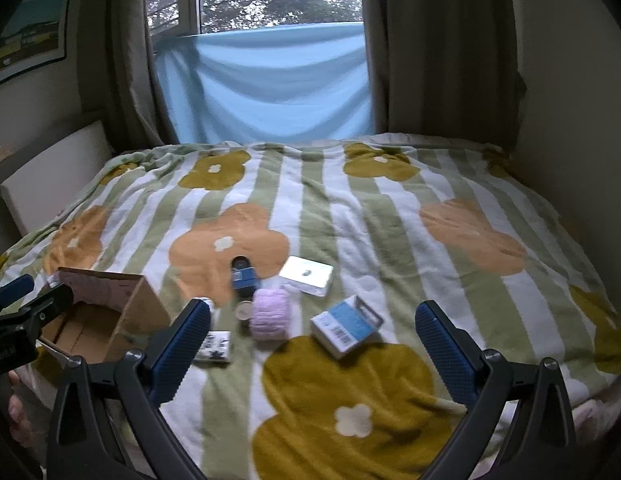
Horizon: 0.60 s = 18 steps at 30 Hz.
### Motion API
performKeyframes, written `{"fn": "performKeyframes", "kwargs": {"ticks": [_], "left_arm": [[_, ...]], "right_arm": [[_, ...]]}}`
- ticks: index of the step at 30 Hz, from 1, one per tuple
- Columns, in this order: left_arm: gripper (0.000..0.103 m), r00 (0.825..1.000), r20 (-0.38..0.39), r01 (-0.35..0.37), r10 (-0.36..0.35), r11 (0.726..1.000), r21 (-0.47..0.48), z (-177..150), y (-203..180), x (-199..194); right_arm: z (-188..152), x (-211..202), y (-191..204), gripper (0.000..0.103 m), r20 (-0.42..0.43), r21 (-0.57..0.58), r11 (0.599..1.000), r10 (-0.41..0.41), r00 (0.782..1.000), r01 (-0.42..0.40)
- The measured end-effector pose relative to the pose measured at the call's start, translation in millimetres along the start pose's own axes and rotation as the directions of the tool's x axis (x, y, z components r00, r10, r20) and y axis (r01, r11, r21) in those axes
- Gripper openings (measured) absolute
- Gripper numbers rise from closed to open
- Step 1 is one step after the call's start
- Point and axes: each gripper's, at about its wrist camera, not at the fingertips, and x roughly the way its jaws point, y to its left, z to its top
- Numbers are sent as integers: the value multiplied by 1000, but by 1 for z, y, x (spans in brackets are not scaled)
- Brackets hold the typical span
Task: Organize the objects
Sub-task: 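Reach the left tool to the white sock while the right tool reaches the blue-white box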
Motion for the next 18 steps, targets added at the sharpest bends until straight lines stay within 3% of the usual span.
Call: {"fn": "performKeyframes", "kwargs": {"ticks": [10,18], "left_arm": [[103,999,-38,-32,31,999,-28,-17,-40,40],[103,995,-63,-81,77,995,-63,-29,-55,77]], "right_arm": [[-16,35,-41,102,-97,5,1000,-5,995,5],[-33,69,-55,102,-164,-3,999,36,986,-37]]}}
